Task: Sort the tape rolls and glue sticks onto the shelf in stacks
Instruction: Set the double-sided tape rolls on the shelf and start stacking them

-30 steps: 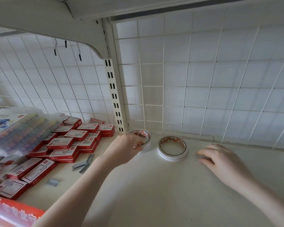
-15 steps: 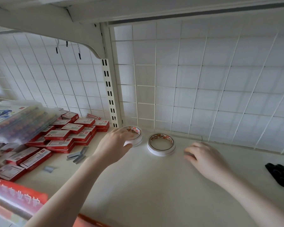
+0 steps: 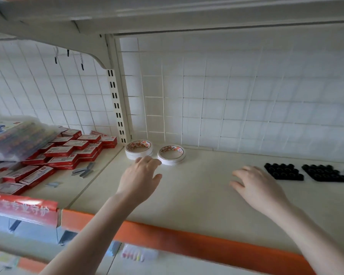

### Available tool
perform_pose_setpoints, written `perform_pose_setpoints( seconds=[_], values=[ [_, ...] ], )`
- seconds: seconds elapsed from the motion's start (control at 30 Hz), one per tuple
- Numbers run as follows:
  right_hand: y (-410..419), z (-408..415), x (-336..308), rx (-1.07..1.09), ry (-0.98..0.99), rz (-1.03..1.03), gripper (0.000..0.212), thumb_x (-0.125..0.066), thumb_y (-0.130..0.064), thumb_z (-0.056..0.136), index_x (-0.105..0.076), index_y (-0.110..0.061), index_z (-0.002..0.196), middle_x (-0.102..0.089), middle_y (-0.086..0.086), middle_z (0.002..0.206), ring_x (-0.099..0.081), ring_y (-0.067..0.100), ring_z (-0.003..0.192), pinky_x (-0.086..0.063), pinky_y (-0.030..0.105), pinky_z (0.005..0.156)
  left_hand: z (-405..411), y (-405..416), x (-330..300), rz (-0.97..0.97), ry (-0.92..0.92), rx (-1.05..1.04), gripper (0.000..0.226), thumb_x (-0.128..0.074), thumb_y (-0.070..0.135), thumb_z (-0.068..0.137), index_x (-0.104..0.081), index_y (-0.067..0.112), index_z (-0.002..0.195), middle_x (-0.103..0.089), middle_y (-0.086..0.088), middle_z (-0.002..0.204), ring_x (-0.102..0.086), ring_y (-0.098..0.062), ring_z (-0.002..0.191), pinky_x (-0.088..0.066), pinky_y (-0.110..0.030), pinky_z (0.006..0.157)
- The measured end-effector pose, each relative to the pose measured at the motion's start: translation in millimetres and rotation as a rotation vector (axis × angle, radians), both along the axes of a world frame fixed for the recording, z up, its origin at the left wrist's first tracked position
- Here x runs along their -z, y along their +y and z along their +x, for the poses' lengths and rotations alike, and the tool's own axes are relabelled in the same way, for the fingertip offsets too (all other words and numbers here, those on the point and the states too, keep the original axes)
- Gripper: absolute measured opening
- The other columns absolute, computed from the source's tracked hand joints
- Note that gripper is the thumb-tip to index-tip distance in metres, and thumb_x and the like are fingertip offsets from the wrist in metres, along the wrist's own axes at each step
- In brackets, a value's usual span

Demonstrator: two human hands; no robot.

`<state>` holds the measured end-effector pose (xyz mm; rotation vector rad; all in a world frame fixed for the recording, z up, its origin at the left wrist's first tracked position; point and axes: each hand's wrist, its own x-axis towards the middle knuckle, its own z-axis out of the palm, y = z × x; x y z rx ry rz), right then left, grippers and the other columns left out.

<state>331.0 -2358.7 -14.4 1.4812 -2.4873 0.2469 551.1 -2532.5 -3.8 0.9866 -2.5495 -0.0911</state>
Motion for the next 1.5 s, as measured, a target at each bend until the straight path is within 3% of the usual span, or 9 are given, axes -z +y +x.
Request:
perform_pose_setpoints(
  seconds=[0.43,0.67,0.87,0.97,1.07,1.5],
  values=[
    [174,-23,-5,0.308,0.039,-0.041,0.029,-0.043,-0.033,0.096,-0.062,-0.016,0.109,-0.06,0.0,0.108,-0.055,0.018,0.1,-0.045,0.031,0.084,-73,120,-4,0.01,0.041,0.27,0.037,-0.052,0.032,0.092,-0.051,0.023,0.128,-0.051,0.004,0.127,-0.042,-0.017,0.12,-0.042,-0.031,0.086],
    [271,-92,-4,0.368,0.114,-0.056,0.03,-0.04,-0.035,0.097,-0.062,-0.018,0.109,-0.06,-0.001,0.105,-0.055,0.017,0.098,-0.045,0.03,0.085,-159,203,-12,-0.031,0.042,0.325,0.038,-0.048,0.034,0.094,-0.048,0.023,0.131,-0.048,0.005,0.13,-0.041,-0.015,0.122,-0.04,-0.028,0.084],
    [370,-183,-17,0.332,0.199,-0.025,0.031,-0.038,-0.036,0.097,-0.059,-0.022,0.113,-0.06,-0.003,0.113,-0.054,0.017,0.104,-0.043,0.03,0.086,-255,298,-8,0.014,0.115,0.292,0.037,-0.053,0.033,0.092,-0.053,0.021,0.127,-0.052,0.002,0.128,-0.044,-0.019,0.121,-0.044,-0.034,0.087],
    [413,-220,-20,0.336,0.213,-0.038,0.02,-0.053,-0.031,0.091,-0.066,-0.018,0.097,-0.064,0.002,0.096,-0.059,0.023,0.09,-0.046,0.033,0.074,-295,339,-11,0.022,0.132,0.292,0.037,-0.055,0.032,0.091,-0.054,0.02,0.127,-0.053,0.001,0.128,-0.046,-0.02,0.12,-0.044,-0.034,0.088],
    [446,-252,-17,0.359,0.228,-0.101,0.011,-0.074,-0.021,0.073,-0.069,-0.012,0.075,-0.063,0.005,0.072,-0.061,0.027,0.067,-0.049,0.034,0.057,-326,369,-16,0.031,0.134,0.306,0.037,-0.056,0.031,0.091,-0.055,0.02,0.126,-0.055,0.0,0.126,-0.047,-0.021,0.118,-0.044,-0.034,0.088],
    [506,-307,4,0.408,0.244,-0.295,0.012,-0.073,-0.016,0.076,-0.071,-0.007,0.084,-0.066,0.007,0.076,-0.062,0.027,0.068,-0.053,0.035,0.058,-399,415,-18,-0.003,0.105,0.456,0.035,-0.055,0.031,0.091,-0.055,0.021,0.125,-0.055,0.003,0.125,-0.047,-0.019,0.117,-0.039,-0.029,0.085]
  ],
)
